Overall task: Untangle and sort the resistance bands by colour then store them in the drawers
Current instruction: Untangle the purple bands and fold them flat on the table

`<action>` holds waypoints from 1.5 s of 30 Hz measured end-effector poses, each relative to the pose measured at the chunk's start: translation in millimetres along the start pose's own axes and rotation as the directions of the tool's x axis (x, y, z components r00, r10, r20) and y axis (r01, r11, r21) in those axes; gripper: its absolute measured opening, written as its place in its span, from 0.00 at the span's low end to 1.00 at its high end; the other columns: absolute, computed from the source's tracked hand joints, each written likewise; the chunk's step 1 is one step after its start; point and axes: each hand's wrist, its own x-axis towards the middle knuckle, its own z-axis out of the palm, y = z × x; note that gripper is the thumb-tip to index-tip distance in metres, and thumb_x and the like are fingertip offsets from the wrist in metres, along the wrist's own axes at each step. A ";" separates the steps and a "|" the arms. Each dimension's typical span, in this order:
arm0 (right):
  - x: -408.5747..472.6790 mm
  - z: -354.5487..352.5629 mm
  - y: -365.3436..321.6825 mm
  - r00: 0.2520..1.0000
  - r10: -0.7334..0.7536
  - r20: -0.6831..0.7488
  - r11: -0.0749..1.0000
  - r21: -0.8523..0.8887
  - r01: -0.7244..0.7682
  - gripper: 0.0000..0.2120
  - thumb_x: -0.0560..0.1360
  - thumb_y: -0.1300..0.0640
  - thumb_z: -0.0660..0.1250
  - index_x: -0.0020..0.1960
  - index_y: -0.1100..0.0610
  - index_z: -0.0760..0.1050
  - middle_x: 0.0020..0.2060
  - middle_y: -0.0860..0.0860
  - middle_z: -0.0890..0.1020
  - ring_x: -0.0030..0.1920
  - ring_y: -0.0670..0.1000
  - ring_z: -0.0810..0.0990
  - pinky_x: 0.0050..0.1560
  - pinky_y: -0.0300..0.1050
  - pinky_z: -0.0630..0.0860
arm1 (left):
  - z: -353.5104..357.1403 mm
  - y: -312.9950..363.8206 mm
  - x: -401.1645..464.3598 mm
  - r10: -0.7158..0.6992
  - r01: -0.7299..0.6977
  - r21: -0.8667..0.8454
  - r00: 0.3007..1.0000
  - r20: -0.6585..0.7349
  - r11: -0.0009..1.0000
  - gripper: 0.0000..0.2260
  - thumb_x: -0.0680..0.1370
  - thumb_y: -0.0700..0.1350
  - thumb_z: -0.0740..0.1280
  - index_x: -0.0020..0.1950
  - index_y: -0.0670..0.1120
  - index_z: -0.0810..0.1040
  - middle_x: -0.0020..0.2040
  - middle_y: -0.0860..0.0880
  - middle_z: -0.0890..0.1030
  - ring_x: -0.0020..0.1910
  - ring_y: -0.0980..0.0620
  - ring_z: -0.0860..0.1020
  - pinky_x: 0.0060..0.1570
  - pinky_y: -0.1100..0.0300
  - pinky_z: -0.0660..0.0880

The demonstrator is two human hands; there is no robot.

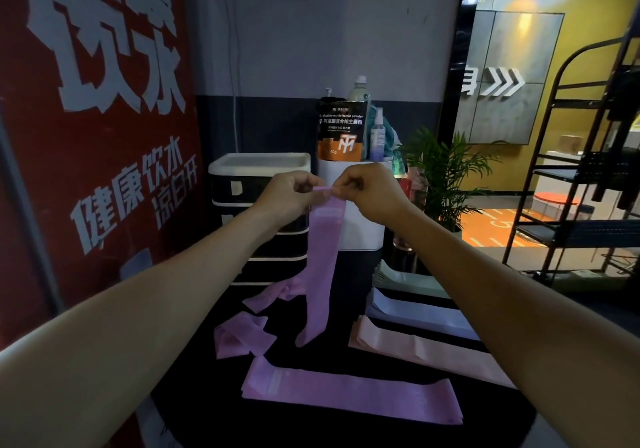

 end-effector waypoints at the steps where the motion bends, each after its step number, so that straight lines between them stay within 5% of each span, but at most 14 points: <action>1: -0.2 -0.5 -0.6 1.000 -0.003 0.010 1.000 -0.015 0.003 0.04 0.73 0.62 0.69 0.44 0.62 0.81 0.41 0.55 0.83 0.39 0.47 0.77 0.45 0.40 0.74 | -0.2 0.2 0.4 -0.005 0.004 0.013 1.000 0.020 1.000 0.04 0.74 0.40 0.71 0.47 0.46 0.79 0.46 0.45 0.81 0.48 0.48 0.79 0.52 0.55 0.78; 5: -8.2 0.8 2.5 0.999 0.022 0.045 0.999 0.028 -0.024 0.04 0.73 0.62 0.69 0.46 0.62 0.81 0.40 0.54 0.82 0.37 0.43 0.75 0.43 0.34 0.72 | 0.7 -4.9 -2.5 -0.031 0.023 0.087 0.995 0.093 0.996 0.03 0.74 0.40 0.70 0.47 0.46 0.79 0.51 0.41 0.81 0.54 0.42 0.79 0.58 0.46 0.76; 11: -25.4 17.6 16.5 0.935 0.217 0.280 0.878 0.362 -0.312 0.17 0.69 0.65 0.73 0.57 0.65 0.76 0.52 0.60 0.82 0.53 0.57 0.81 0.59 0.52 0.77 | -1.3 -6.4 0.8 -0.027 0.028 -0.028 0.999 0.045 0.999 0.05 0.76 0.38 0.67 0.44 0.48 0.78 0.45 0.47 0.80 0.50 0.46 0.79 0.57 0.50 0.76; 15: -35.6 40.6 32.5 0.889 0.240 0.390 0.905 0.241 -0.351 0.14 0.68 0.64 0.74 0.52 0.67 0.79 0.50 0.62 0.82 0.50 0.56 0.81 0.56 0.50 0.77 | -12.0 -0.2 3.2 -0.060 0.057 -0.262 0.998 0.000 0.963 0.05 0.76 0.38 0.66 0.48 0.47 0.78 0.46 0.50 0.80 0.46 0.54 0.79 0.48 0.60 0.78; 20: -39.1 47.8 42.5 0.874 0.263 0.408 0.915 0.183 -0.361 0.08 0.71 0.63 0.72 0.40 0.68 0.78 0.35 0.60 0.77 0.36 0.45 0.72 0.39 0.37 0.70 | -38.5 -11.6 0.8 -0.154 0.065 -0.437 0.973 -0.172 0.897 0.05 0.78 0.37 0.64 0.45 0.46 0.77 0.45 0.49 0.80 0.43 0.55 0.79 0.38 0.64 0.78; 24: -48.2 44.6 50.2 0.874 0.259 0.411 0.876 0.281 -0.392 0.09 0.71 0.59 0.72 0.40 0.64 0.76 0.37 0.57 0.77 0.38 0.51 0.73 0.42 0.45 0.70 | -47.0 -37.7 -7.8 -0.265 0.113 -0.498 0.933 -0.245 0.860 0.06 0.79 0.38 0.62 0.44 0.47 0.74 0.44 0.50 0.79 0.43 0.55 0.78 0.38 0.64 0.76; 28: -69.1 34.8 56.1 0.839 0.239 0.489 0.784 0.413 -0.464 0.04 0.70 0.63 0.72 0.43 0.61 0.78 0.39 0.54 0.82 0.41 0.50 0.79 0.47 0.43 0.77 | -37.3 -57.0 -16.4 -0.347 0.168 -0.544 0.905 -0.246 0.822 0.07 0.80 0.39 0.61 0.43 0.47 0.73 0.44 0.50 0.78 0.43 0.55 0.77 0.40 0.63 0.75; 32: -93.5 30.9 64.8 0.777 0.230 0.586 0.860 0.251 -0.444 0.07 0.68 0.67 0.74 0.45 0.61 0.79 0.38 0.54 0.81 0.39 0.47 0.77 0.45 0.43 0.74 | -30.1 -76.2 -24.2 -0.447 0.189 -0.606 0.840 -0.307 0.772 0.06 0.80 0.39 0.61 0.44 0.47 0.71 0.44 0.50 0.77 0.42 0.55 0.76 0.39 0.62 0.74; 35: -108.3 22.3 69.9 0.733 0.298 0.612 0.931 -0.016 -0.364 0.06 0.70 0.64 0.72 0.41 0.55 0.78 0.34 0.49 0.77 0.33 0.43 0.72 0.37 0.34 0.68 | -29.4 -86.4 -30.9 -0.489 0.189 -0.631 0.802 -0.343 0.752 0.04 0.80 0.39 0.60 0.47 0.46 0.71 0.43 0.49 0.75 0.40 0.55 0.74 0.40 0.62 0.74; 38: -123.2 13.3 73.0 0.718 0.369 0.590 0.921 -0.131 -0.366 0.11 0.73 0.62 0.69 0.34 0.52 0.73 0.30 0.47 0.71 0.32 0.44 0.68 0.34 0.35 0.64 | -30.3 -94.3 -40.5 -0.527 0.203 -0.643 0.769 -0.362 0.738 0.07 0.81 0.39 0.60 0.43 0.47 0.70 0.42 0.49 0.75 0.39 0.56 0.74 0.38 0.63 0.74; 45: -164.2 12.4 76.4 0.639 0.611 0.468 0.585 0.277 -0.762 0.06 0.77 0.65 0.62 0.42 0.58 0.75 0.37 0.53 0.75 0.37 0.49 0.75 0.40 0.41 0.75 | -18.9 -117.6 -70.9 -0.616 0.255 -0.706 0.721 -0.317 0.661 0.08 0.81 0.37 0.58 0.44 0.46 0.71 0.42 0.49 0.76 0.39 0.55 0.75 0.35 0.63 0.75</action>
